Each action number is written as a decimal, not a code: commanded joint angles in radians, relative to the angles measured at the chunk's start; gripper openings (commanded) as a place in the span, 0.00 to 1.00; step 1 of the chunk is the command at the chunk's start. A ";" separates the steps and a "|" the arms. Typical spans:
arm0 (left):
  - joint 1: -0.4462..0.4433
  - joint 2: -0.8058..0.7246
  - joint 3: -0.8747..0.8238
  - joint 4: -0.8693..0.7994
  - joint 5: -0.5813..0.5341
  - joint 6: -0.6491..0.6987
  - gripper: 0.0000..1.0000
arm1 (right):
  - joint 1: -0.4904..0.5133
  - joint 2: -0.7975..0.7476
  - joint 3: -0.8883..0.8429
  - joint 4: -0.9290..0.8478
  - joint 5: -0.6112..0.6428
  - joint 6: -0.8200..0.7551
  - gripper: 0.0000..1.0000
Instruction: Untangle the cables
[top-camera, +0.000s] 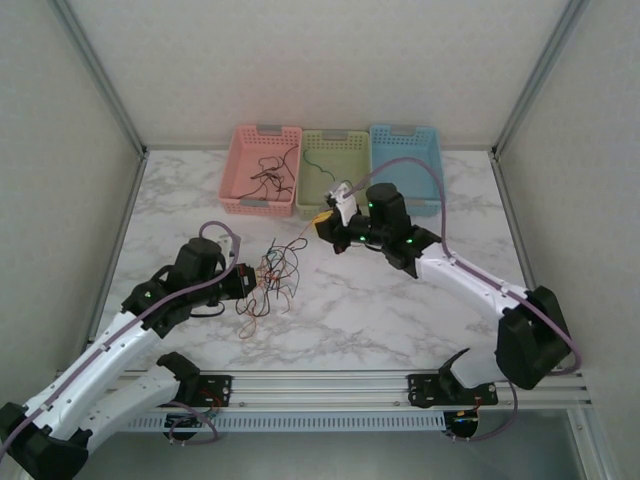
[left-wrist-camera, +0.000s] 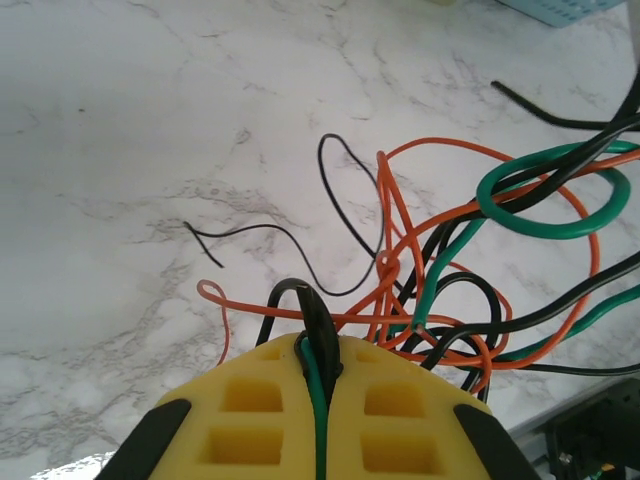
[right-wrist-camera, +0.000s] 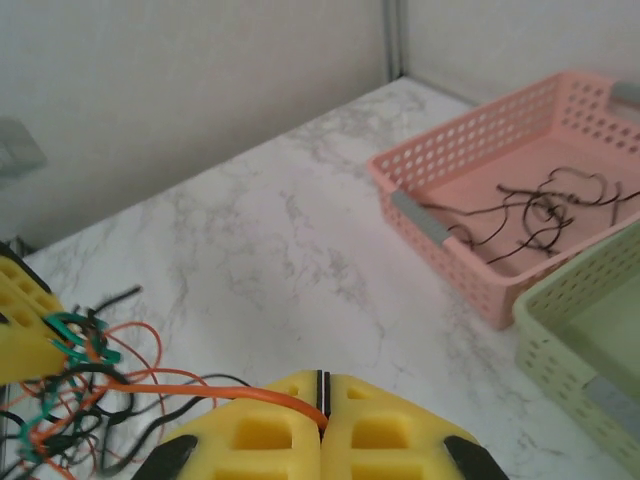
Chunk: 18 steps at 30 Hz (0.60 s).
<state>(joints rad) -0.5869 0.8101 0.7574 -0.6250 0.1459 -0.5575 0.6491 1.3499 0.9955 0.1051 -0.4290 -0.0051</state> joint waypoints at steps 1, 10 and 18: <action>0.006 0.012 -0.012 -0.010 -0.076 -0.022 0.00 | -0.009 -0.083 -0.026 0.065 0.069 0.051 0.00; 0.007 0.026 -0.036 -0.002 -0.122 -0.032 0.00 | -0.035 -0.214 -0.055 0.061 0.212 0.104 0.00; 0.007 0.002 -0.037 -0.023 -0.168 -0.039 0.00 | -0.268 -0.287 -0.093 -0.012 0.384 0.302 0.00</action>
<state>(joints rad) -0.5869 0.8326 0.7307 -0.6250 0.0223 -0.5804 0.4603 1.1049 0.9340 0.1093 -0.1638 0.1886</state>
